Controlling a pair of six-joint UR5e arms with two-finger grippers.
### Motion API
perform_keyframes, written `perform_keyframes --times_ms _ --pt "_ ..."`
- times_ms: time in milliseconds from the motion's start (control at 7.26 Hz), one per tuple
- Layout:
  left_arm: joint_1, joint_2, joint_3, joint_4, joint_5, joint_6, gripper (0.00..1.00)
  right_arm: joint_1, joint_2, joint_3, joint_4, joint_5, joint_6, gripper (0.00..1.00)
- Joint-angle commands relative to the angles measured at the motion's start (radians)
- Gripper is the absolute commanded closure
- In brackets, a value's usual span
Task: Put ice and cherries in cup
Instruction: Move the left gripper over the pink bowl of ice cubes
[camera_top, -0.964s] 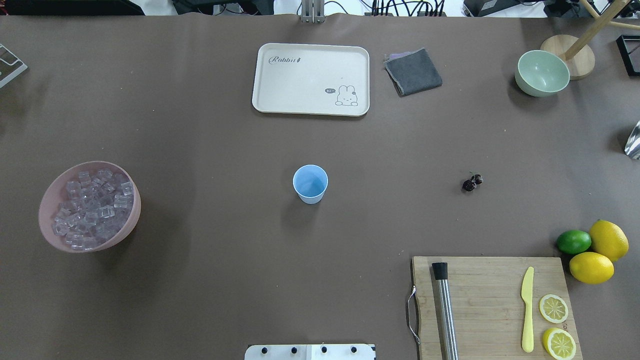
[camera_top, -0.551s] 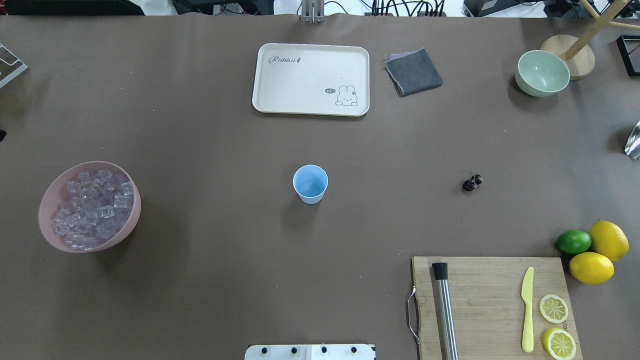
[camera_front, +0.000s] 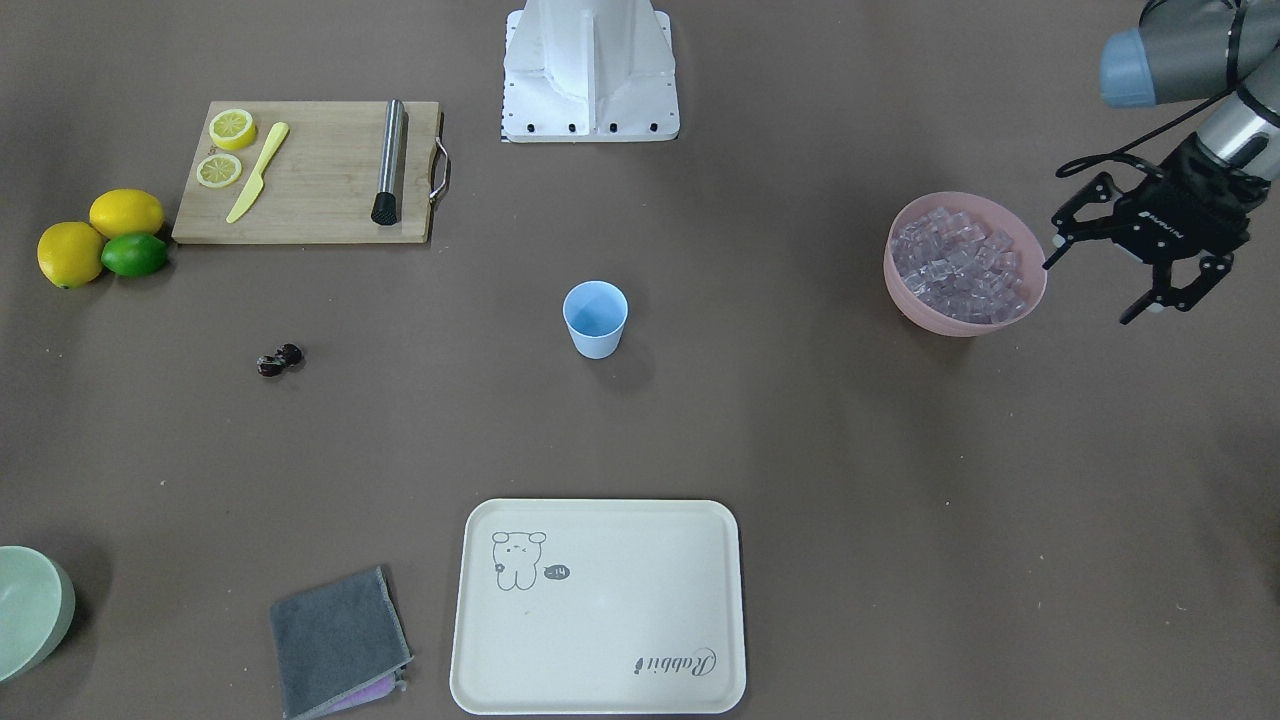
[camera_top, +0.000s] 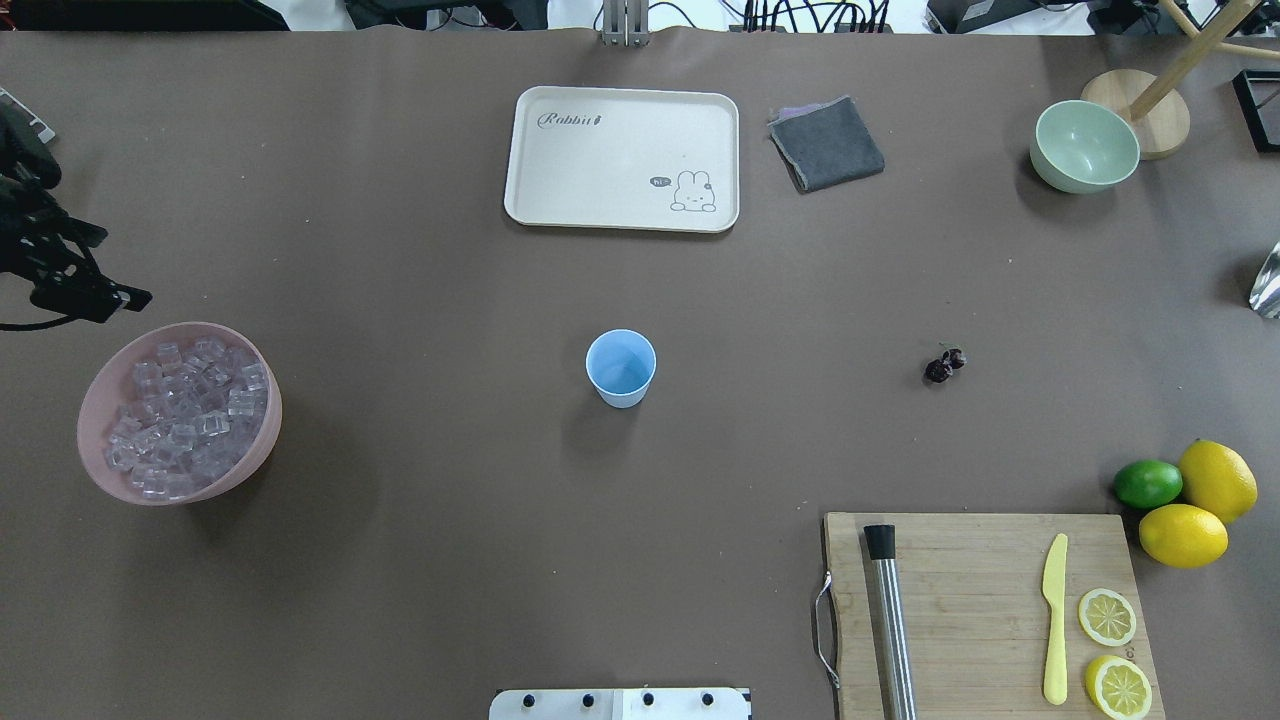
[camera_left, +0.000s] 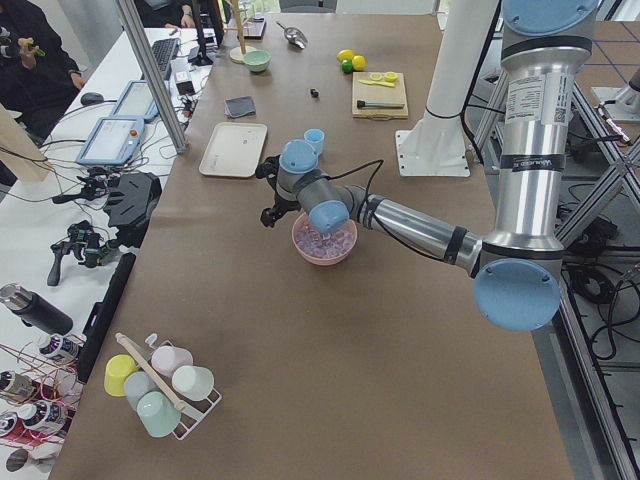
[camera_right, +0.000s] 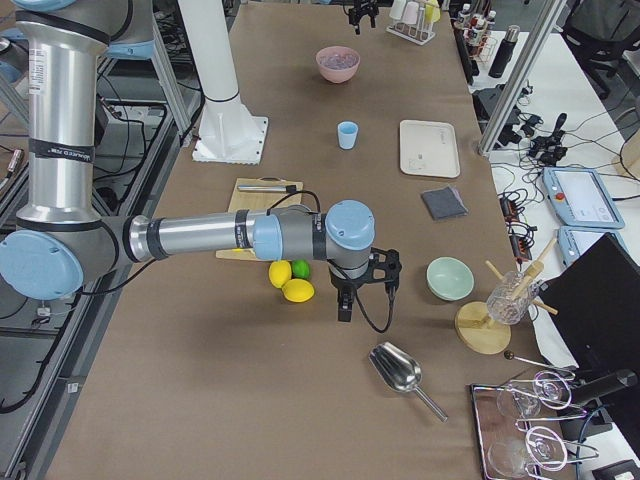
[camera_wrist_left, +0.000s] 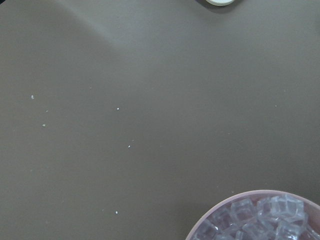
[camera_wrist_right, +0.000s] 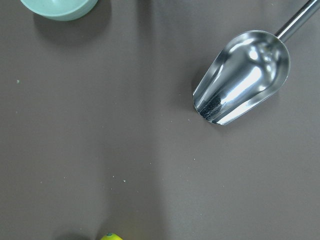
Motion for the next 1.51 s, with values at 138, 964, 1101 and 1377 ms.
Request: perform_keyframes --times_ms 138,964,1101,1377 --pt "0.101 -0.054 -0.019 0.038 0.015 -0.001 0.11 0.001 -0.016 0.013 -0.001 0.002 0.003 0.00" --pt "0.181 0.004 -0.025 0.035 0.009 0.003 0.24 0.001 -0.025 0.021 -0.001 0.019 0.006 0.00" --pt "0.192 0.006 -0.024 0.034 0.009 0.003 0.24 0.001 -0.025 0.021 -0.001 0.019 0.006 0.00" --pt "0.198 0.012 -0.021 0.034 0.008 0.005 0.24 0.001 -0.025 0.022 -0.002 0.019 0.008 0.00"
